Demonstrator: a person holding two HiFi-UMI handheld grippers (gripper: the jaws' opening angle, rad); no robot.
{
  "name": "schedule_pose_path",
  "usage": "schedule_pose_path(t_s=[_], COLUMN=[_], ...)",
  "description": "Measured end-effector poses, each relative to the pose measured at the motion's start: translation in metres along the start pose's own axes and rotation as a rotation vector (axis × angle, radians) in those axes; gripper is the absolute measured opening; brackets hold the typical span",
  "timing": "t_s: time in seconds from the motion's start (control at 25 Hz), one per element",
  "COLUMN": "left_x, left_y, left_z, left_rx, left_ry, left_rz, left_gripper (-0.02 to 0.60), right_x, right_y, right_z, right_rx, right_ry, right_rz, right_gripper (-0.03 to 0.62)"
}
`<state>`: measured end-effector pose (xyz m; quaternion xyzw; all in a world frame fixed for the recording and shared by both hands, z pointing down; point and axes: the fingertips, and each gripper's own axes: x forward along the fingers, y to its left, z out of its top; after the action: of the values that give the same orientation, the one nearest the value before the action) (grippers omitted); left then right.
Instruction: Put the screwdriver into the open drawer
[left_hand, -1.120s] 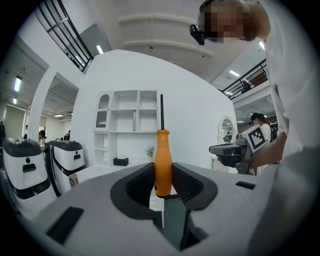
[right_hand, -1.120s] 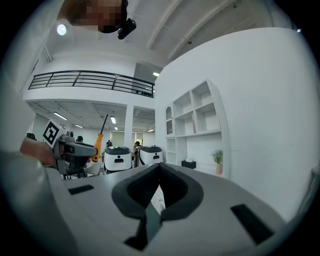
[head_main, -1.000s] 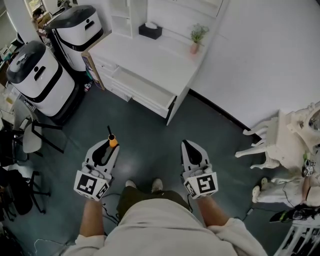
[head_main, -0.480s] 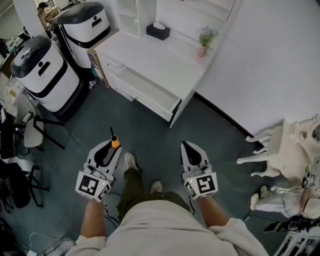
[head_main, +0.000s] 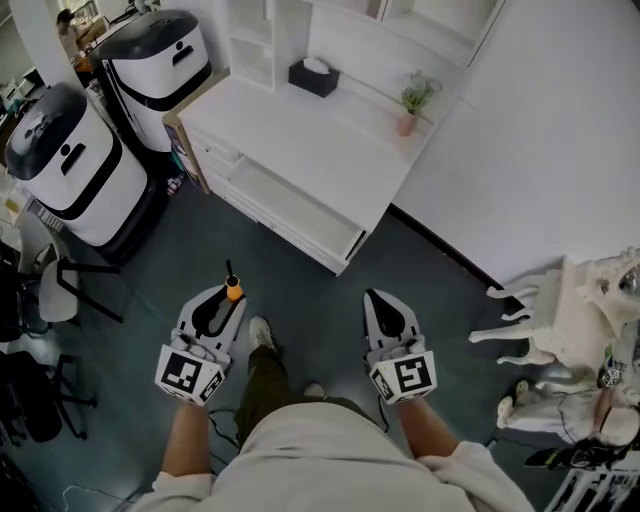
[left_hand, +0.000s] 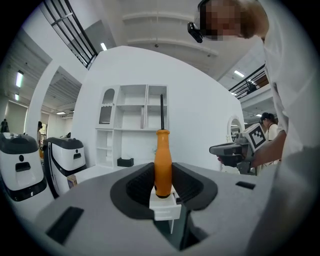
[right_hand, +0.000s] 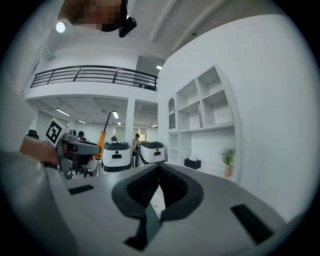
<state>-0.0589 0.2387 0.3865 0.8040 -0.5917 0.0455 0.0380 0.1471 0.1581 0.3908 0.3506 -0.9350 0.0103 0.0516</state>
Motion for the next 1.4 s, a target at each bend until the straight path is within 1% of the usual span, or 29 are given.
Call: schedule_pose_path(t_s=[0.16,0.44,0.68,0.88,1.08,1.24,1.4], left_x=[0.036,0.085,0.114,0.130,0.150,0.169,0.191], left_y=[0.043,0.123,0.173,0.188,0.195,0.197,0.201], left_z=[0.008,0.018,0.026,0.028,0.025,0.020,0.017], left_rx=[0.019,0.021,0.027,0.018,0.034,0.036,0.054], left_ry=[-0.008,-0.006,-0.011,-0.002,0.003,0.023,0.043], left_rz=[-0.033,-0.094,-0.125,-0.119,-0.095,-0.069,-0.071], left_gripper=[0.110,0.110,0.110,0.110,0.110,0.110,0.110], right_x=[0.052,0.143,0.193,0.209,0.222,0.222,0.222], right_y=[-0.011,-0.015,-0.014,-0.026,-0.040,-0.052,-0.068], right_z=[0.008,0.028,0.040,0.042,0.035,0.037,0.039], right_rx=[-0.007,-0.006,-0.002,0.003,0.004,-0.001,-0.001], right_ry=[-0.001,-0.006,-0.016,-0.004,0.008,0.012,0.012], right_rz=[-0.028,-0.073,-0.099,-0.097,-0.058,-0.028,-0.026], right_gripper=[0.003,0.003,0.003,0.003,0.003,0.003,0.003])
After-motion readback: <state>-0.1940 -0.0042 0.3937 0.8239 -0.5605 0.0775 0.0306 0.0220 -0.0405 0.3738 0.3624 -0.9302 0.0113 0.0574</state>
